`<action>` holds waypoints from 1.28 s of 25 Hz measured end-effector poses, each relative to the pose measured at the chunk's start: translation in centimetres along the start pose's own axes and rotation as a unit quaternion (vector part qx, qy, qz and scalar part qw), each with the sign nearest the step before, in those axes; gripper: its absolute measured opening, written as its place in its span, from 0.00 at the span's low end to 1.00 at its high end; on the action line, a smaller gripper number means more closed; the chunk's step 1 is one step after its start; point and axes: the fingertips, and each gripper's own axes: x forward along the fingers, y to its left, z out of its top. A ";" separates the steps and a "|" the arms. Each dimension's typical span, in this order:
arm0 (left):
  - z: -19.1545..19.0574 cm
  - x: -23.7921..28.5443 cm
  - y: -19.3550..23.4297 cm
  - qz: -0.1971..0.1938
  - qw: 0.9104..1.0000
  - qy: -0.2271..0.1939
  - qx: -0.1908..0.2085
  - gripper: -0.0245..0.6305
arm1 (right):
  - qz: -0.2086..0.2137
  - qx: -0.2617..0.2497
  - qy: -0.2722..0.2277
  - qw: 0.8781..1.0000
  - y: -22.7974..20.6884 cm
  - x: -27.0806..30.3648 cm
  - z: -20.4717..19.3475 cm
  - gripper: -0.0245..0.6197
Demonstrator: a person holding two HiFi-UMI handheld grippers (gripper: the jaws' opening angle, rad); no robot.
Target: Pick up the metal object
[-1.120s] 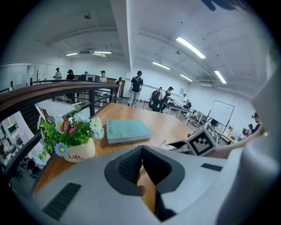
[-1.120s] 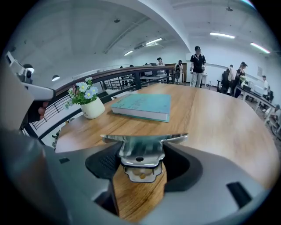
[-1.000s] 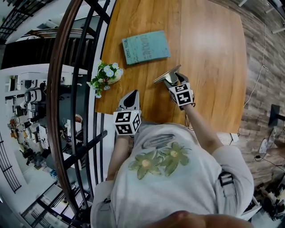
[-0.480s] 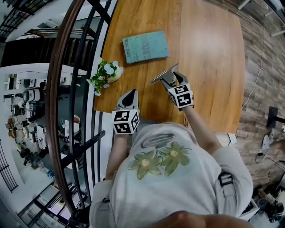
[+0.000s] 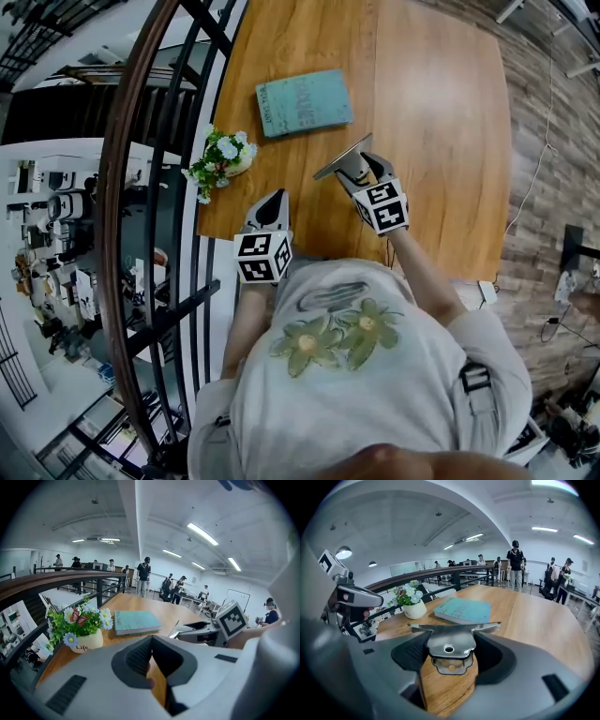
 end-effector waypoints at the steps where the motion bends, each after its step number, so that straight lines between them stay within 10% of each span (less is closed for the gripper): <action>1: 0.0 0.0 0.0 0.000 1.000 0.000 0.000 0.06 | 0.002 0.000 -0.003 1.000 0.1 -0.2 0.2 0.49; 32: 0.5 -0.4 0.3 0.003 1.000 -0.009 0.009 0.06 | 0.036 -0.051 -0.080 0.995 3.4 -5.2 6.5 0.49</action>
